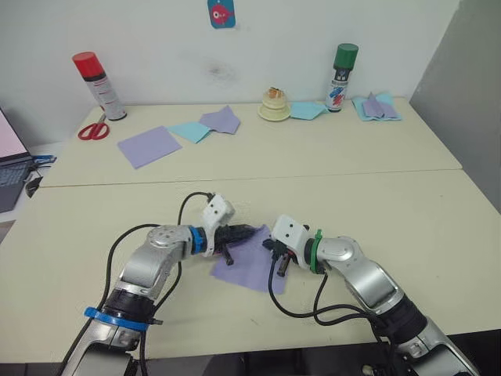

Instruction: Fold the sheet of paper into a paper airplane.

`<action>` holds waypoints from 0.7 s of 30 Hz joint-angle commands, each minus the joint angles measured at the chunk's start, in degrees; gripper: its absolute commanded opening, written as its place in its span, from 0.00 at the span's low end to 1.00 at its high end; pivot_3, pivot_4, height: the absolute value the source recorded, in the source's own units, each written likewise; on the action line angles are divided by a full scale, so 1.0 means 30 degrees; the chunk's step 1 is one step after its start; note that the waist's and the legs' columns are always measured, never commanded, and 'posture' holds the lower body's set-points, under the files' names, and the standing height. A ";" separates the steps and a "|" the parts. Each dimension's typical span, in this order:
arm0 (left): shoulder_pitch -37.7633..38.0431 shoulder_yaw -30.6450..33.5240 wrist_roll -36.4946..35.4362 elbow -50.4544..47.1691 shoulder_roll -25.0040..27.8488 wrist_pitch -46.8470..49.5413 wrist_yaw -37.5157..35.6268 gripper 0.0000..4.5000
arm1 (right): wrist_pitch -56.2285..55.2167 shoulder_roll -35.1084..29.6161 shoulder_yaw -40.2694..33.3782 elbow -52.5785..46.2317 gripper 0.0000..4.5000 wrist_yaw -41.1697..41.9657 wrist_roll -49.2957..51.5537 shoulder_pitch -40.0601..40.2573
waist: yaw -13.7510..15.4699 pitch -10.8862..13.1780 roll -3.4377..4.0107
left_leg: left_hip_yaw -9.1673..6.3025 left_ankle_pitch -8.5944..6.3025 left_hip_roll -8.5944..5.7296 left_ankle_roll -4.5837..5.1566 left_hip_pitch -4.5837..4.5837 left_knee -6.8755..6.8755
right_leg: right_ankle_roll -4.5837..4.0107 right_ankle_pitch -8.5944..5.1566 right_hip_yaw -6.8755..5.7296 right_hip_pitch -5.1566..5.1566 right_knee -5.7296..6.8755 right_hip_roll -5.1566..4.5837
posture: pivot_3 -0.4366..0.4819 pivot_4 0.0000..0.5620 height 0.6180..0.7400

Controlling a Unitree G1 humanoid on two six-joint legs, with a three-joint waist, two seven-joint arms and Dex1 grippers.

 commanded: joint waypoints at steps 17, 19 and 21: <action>0.0251 -0.1633 0.3425 0.2109 -0.0116 -0.4112 -0.0425 0.00 | -0.0287 0.0686 -0.1774 -0.0543 0.00 -0.1571 0.0135 -0.0461 | -0.0012 0.0022 0.0020 | -0.0009 -0.0043 -0.0006 0.0077 -0.0005 0.0004 | 0.0002 -0.0001 -0.0015 0.0002 -0.0002 -0.0002 | 0.48 0.27 1.00; 0.0274 -0.1595 0.3413 0.2076 -0.0158 -0.3944 -0.0428 0.00 | -0.0359 0.0860 -0.1846 -0.0282 0.00 -0.1691 0.0073 -0.0619 | -0.0013 0.0024 0.0022 | -0.0011 -0.0043 -0.0006 0.0077 -0.0004 0.0004 | 0.0002 -0.0001 -0.0019 0.0002 -0.0001 -0.0002 | 0.48 0.27 1.00; 0.0275 -0.1546 0.3380 0.2040 -0.0242 -0.3650 -0.0382 0.00 | -0.0674 0.1132 -0.1703 0.0560 0.00 -0.1796 -0.0037 -0.0910 | -0.0012 0.0023 0.0022 | -0.0011 -0.0042 -0.0006 0.0075 -0.0004 0.0004 | 0.0002 -0.0001 -0.0020 0.0002 0.0001 -0.0001 | 0.48 0.27 1.00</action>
